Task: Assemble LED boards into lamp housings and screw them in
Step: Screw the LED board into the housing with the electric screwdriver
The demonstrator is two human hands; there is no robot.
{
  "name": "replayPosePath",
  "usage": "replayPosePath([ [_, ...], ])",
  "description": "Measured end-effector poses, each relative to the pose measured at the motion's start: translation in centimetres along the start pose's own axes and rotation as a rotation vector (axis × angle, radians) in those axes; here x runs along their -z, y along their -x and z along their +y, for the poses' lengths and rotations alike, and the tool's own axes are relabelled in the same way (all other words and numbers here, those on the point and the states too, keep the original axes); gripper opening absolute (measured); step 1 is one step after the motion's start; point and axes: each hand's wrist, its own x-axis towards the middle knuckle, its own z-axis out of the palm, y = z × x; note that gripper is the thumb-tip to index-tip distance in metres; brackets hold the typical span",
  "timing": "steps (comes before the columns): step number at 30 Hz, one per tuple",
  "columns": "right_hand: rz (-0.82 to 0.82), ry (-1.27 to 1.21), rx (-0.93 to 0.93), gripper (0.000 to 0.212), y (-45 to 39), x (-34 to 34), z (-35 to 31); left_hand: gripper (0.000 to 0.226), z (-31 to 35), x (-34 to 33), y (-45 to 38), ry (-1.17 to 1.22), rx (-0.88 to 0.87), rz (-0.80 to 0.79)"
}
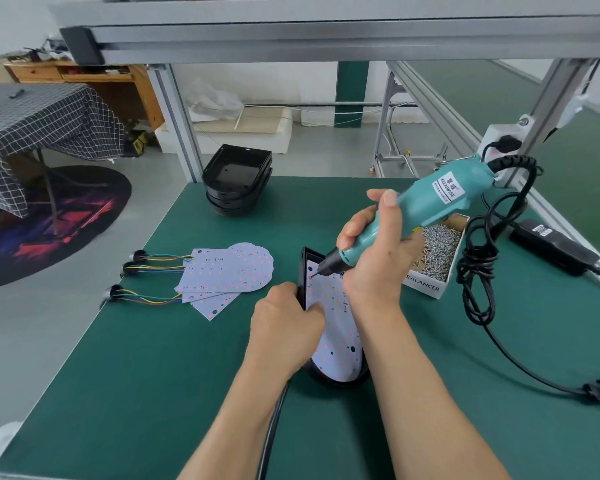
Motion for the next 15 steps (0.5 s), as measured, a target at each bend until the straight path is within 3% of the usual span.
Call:
replayPosePath([
  [15, -0.006, 0.037, -0.022, 0.028, -0.25, -0.24, 0.35, 0.033, 0.25, 0.12, 0.36, 0.013, 0.004, 0.017],
])
